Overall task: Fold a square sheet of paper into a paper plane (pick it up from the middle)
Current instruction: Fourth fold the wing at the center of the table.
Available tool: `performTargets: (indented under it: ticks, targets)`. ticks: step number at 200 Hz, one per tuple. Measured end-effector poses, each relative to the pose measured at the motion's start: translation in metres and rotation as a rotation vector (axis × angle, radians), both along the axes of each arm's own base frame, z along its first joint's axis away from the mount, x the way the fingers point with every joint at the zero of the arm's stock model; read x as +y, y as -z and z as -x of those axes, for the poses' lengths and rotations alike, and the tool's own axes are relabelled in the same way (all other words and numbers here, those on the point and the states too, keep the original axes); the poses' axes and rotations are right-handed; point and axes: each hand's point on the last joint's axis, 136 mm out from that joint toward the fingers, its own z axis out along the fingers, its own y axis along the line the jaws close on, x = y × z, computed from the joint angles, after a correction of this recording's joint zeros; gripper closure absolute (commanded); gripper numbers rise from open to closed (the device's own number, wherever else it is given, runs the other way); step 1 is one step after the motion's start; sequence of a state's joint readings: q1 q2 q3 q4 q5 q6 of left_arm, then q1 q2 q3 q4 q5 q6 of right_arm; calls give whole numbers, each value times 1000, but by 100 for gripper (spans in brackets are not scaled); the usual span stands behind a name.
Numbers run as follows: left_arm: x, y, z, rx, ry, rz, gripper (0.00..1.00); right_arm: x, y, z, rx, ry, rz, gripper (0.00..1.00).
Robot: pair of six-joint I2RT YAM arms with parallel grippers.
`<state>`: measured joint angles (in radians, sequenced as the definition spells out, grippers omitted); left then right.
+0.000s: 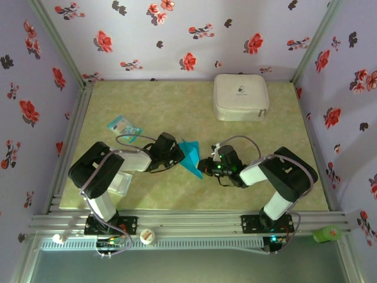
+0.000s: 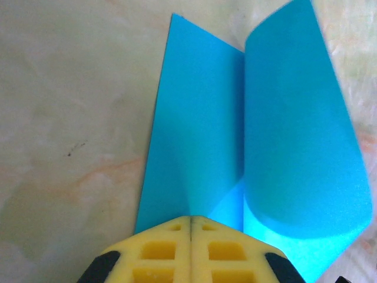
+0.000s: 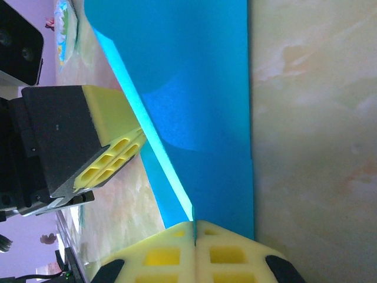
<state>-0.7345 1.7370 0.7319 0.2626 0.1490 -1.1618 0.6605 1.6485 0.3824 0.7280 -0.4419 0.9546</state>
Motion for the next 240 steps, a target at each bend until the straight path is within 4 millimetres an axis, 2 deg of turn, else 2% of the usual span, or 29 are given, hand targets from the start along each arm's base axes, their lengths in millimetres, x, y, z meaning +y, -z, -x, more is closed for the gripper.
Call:
performTargets:
  ticks: [172, 203, 240]
  targets:
    - [10, -2, 8, -17, -12, -33, 98, 3, 4, 1, 37, -10, -20, 100]
    - [8, -16, 6, -61, 22, -36, 100, 4, 5, 1, 43, -13, -18, 100]
    - [-3, -37, -2, -129, 70, -7, 100, 4, 5, 0, 46, -14, -17, 100]
